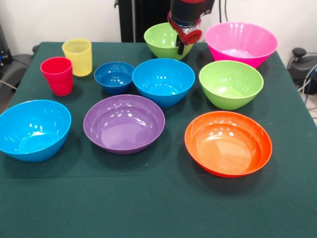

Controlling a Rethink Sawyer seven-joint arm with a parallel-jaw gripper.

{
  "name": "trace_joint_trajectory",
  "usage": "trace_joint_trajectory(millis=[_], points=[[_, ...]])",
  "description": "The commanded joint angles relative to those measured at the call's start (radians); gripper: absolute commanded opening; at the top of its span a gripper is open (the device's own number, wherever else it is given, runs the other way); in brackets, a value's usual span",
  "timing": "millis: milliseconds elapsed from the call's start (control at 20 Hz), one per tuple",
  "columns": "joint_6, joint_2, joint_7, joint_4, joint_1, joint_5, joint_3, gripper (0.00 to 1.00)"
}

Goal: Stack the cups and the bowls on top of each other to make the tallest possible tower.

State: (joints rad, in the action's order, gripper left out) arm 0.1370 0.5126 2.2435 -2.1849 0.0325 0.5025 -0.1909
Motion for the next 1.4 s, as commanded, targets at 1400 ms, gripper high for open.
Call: trace_joint_trajectory(millis=[1400], points=[[-0.025, 0.043, 0.104, -0.069, -0.028, -0.169, 0.055, 0.00]])
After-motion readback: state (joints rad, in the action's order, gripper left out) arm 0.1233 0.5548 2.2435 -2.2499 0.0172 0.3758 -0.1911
